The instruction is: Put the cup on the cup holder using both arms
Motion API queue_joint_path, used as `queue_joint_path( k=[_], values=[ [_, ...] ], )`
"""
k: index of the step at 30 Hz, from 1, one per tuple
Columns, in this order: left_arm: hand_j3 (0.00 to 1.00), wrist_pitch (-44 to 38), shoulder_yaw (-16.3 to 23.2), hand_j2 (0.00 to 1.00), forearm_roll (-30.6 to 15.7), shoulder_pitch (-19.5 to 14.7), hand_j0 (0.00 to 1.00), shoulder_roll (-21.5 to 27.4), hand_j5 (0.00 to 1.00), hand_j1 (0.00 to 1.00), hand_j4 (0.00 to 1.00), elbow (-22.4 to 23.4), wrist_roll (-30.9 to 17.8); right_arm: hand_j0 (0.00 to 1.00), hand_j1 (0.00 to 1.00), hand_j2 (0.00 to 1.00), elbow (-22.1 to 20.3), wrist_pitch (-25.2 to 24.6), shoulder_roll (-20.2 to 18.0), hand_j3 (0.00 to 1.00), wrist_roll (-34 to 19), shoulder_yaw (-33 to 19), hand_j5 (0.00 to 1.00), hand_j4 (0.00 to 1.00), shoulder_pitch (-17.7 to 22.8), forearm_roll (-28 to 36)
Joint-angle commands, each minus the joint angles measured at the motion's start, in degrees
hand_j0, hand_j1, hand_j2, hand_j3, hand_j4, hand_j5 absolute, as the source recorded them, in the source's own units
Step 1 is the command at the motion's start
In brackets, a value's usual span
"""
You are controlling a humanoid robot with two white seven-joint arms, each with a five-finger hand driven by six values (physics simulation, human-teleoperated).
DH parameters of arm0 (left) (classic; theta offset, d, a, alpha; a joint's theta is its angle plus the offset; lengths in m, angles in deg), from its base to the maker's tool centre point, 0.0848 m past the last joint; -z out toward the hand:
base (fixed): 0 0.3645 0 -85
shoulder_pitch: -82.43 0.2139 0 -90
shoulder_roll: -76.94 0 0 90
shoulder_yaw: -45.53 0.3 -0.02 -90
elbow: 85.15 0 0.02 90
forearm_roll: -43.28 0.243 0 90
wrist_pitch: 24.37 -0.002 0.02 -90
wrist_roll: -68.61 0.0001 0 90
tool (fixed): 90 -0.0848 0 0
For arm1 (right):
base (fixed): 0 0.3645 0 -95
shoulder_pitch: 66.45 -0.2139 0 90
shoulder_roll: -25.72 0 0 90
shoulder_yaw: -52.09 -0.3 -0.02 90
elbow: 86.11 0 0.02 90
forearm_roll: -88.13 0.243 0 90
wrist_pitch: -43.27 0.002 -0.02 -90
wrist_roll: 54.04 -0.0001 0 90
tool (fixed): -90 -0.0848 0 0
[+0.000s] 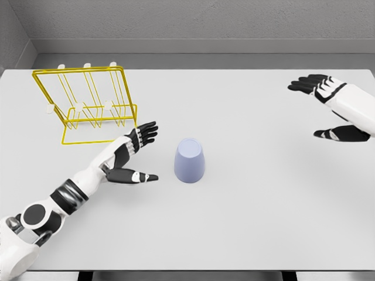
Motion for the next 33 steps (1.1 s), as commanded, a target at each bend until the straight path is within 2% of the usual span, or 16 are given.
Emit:
queue_joint_path(
  k=[1, 3, 15, 23, 33],
  values=[
    [1.0, -0.36, 1.99, 1.0, -0.09, -0.18, 1.0, -1.7, 1.0, 1.0, 1.0, 1.97, -0.01, 1.0, 1.0, 1.0, 0.07, -0.18, 1.16, 1.0, 0.04, -0.55, 1.0, 1.0, 0.0, 0.95],
    [1.0, -3.17, 2.17, 1.0, 0.09, -1.32, 1.0, -3.37, 1.0, 1.0, 1.0, 2.06, -0.01, 1.0, 1.0, 1.0, -0.02, -0.18, 1.87, 1.0, 0.04, -0.55, 1.0, 1.0, 0.0, 0.95],
    [1.0, -6.78, 4.28, 1.0, 1.23, -5.28, 1.0, -9.7, 1.0, 1.0, 1.0, 4.61, 0.08, 1.0, 1.0, 1.0, 0.77, -0.18, 1.87, 1.0, 0.04, -0.99, 1.0, 1.0, 0.17, 0.86],
    [1.0, -6.86, 4.28, 1.0, 2.81, -5.36, 1.0, -11.55, 1.0, 1.0, 1.0, 6.81, 0.17, 1.0, 1.0, 1.0, 1.39, -0.18, 1.87, 1.0, 0.04, -0.99, 1.0, 1.0, 0.09, 0.86],
    [1.0, -7.04, 4.72, 1.0, 3.69, -5.28, 1.0, -13.13, 1.0, 1.0, 1.0, 6.72, 0.17, 1.0, 1.0, 1.0, 1.39, -0.18, 1.96, 1.0, 0.04, -0.99, 1.0, 1.0, 0.09, 0.86]
  ],
)
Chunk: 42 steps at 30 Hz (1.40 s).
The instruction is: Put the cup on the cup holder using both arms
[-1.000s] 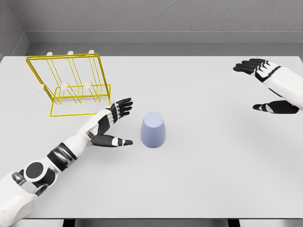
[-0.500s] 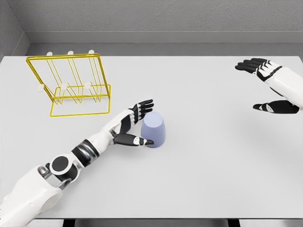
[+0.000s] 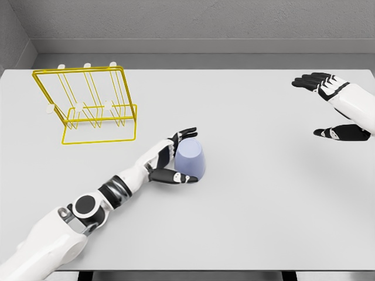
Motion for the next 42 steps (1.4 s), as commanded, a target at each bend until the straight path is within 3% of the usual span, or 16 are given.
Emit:
queue_joint_path(
  k=[1, 3, 9, 20, 26, 33, 42],
  values=[
    [0.95, -0.02, 0.03, 0.95, 0.01, 0.0, 0.95, -0.43, 0.95, 0.95, 0.95, -0.02, 0.0, 1.0, 1.0, 1.0, -0.02, -0.17, -0.02, 1.0, 0.03, -0.01, 1.0, 1.0, 0.0, 0.42],
    [0.78, 0.07, 0.03, 0.78, -0.17, 0.0, 0.78, -0.52, 0.78, 0.78, 0.78, -0.02, 0.09, 1.0, 1.0, 1.0, -0.02, -0.17, -0.02, 1.0, 0.03, -0.01, 1.0, 1.0, 0.0, 0.42],
    [0.7, 0.16, -0.06, 0.7, -0.08, 0.09, 0.7, -0.87, 0.7, 0.7, 0.7, -0.02, 0.09, 1.0, 1.0, 1.0, -0.11, -0.17, -0.02, 1.0, 0.03, -0.01, 1.0, 1.0, 0.0, 0.51],
    [0.69, 0.77, -1.73, 0.69, -0.61, 0.09, 0.69, -0.61, 0.69, 0.69, 0.69, -0.98, 0.18, 1.0, 1.0, 1.0, -0.11, -0.17, -0.02, 1.0, 0.03, -0.01, 1.0, 1.0, 0.0, 0.51],
    [0.71, 0.77, -2.69, 0.71, -0.87, 0.18, 0.71, 4.49, 0.71, 0.71, 0.71, -6.78, 0.35, 1.0, 1.0, 1.0, -0.11, -0.17, -0.02, 1.0, 0.03, -0.01, 1.0, 1.0, 0.0, 0.51],
    [0.71, 1.83, -6.56, 0.71, -2.45, 0.7, 0.71, 10.2, 0.71, 0.71, 0.71, -12.5, 0.35, 1.0, 1.0, 1.0, -0.2, -0.17, -0.02, 1.0, 0.03, -0.01, 1.0, 1.0, 0.0, 0.51],
    [0.72, 5.17, -9.99, 0.72, -3.42, 0.7, 0.72, 13.1, 0.72, 0.72, 0.72, -14.25, 0.53, 1.0, 1.0, 1.0, -0.11, -0.17, -0.02, 1.0, 0.03, -0.01, 1.0, 1.0, 0.0, 0.51]
  ],
)
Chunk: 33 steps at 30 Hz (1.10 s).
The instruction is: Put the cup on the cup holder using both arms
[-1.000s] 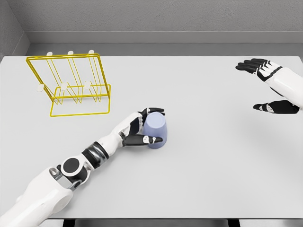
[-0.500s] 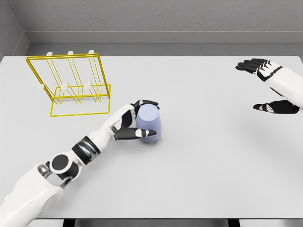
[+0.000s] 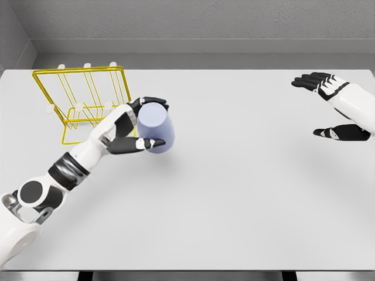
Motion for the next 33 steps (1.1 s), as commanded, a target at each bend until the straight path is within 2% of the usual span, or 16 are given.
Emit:
queue_joint_path(
  k=[1, 12, 33],
  values=[
    [0.72, 1.27, -1.36, 0.72, -0.88, 0.0, 0.72, 1.21, 0.72, 0.72, 0.72, -0.66, 0.02, 1.0, 1.0, 1.0, 0.0, -0.17, -0.05, 1.0, 0.03, -0.01, 1.0, 1.0, 0.0, 0.34],
    [0.73, 4.17, -3.21, 0.73, -4.22, 0.0, 0.73, 6.75, 0.73, 0.73, 0.73, -1.54, 0.02, 1.0, 1.0, 1.0, 0.0, -0.17, -0.05, 1.0, 0.03, -0.01, 1.0, 1.0, 0.0, 0.34],
    [0.72, 4.26, -7.96, 0.72, -7.65, -0.26, 0.72, 9.83, 0.72, 0.72, 0.72, -0.75, 0.1, 1.0, 1.0, 1.0, 0.0, -0.17, 0.04, 1.0, 0.03, -0.01, 1.0, 1.0, 0.0, 0.34]
  ],
)
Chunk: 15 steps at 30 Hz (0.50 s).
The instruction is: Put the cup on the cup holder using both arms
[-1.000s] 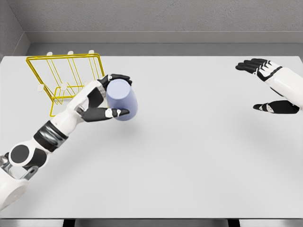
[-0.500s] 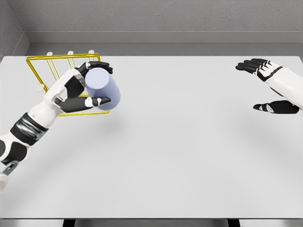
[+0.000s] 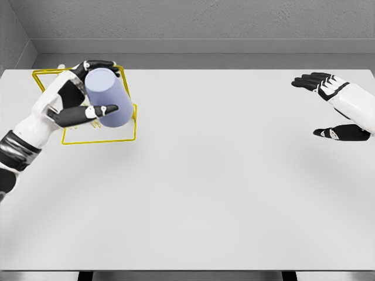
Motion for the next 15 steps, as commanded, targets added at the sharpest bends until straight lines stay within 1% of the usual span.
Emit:
queue_joint_path(
  k=[1, 6, 15],
  values=[
    [0.72, 0.03, -0.46, 0.72, -0.33, 0.0, 0.72, 0.34, 0.72, 0.72, 0.72, 0.19, 0.0, 1.0, 1.0, 1.0, -0.02, -0.17, -0.09, 1.0, 0.03, -0.01, 1.0, 1.0, 0.0, 0.4],
    [0.72, -0.06, -1.08, 0.72, -0.33, -0.18, 0.72, 0.61, 0.72, 0.72, 0.72, 0.63, 0.0, 1.0, 1.0, 1.0, -0.02, -0.17, 0.0, 1.0, 0.03, -0.01, 1.0, 1.0, 0.0, 0.4],
    [0.72, -0.14, -1.78, 0.72, -0.42, -0.79, 0.72, 0.08, 0.72, 0.72, 0.72, 3.7, 0.0, 1.0, 1.0, 1.0, -0.02, -0.17, 0.0, 1.0, 0.03, 0.08, 1.0, 1.0, 0.0, 0.4]
  ],
)
